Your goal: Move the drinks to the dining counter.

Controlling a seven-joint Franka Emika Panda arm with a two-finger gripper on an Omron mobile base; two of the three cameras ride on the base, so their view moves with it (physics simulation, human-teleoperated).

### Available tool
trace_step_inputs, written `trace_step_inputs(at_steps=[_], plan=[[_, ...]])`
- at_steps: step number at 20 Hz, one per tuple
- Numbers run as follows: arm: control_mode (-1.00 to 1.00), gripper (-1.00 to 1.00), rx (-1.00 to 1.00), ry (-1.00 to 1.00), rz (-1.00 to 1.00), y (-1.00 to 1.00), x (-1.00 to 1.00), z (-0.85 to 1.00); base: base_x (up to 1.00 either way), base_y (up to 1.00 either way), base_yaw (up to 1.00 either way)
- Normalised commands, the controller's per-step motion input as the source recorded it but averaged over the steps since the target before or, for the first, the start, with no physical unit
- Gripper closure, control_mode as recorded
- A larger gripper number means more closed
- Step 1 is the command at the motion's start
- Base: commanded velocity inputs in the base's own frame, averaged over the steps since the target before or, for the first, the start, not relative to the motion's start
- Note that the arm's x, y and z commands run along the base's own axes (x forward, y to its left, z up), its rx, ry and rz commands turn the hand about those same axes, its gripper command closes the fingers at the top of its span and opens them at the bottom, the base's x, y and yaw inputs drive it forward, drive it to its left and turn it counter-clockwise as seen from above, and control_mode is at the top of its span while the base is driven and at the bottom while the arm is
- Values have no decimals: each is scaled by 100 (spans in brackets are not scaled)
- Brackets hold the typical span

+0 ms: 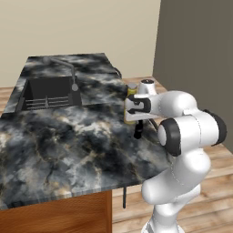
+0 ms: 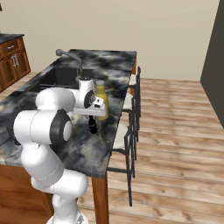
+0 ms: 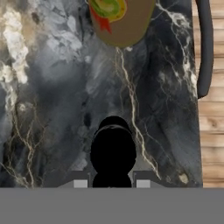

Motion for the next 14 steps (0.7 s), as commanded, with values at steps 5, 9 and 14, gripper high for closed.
trace_step_inputs(at_steps=[5,9,14], plan=[[-100,100,0,0,0,0,17,-15,0,0,0],[-100,100,0,0,0,0,10,-16,0,0,0],[-100,100,0,0,0,0,8,-15,0,0,0]])
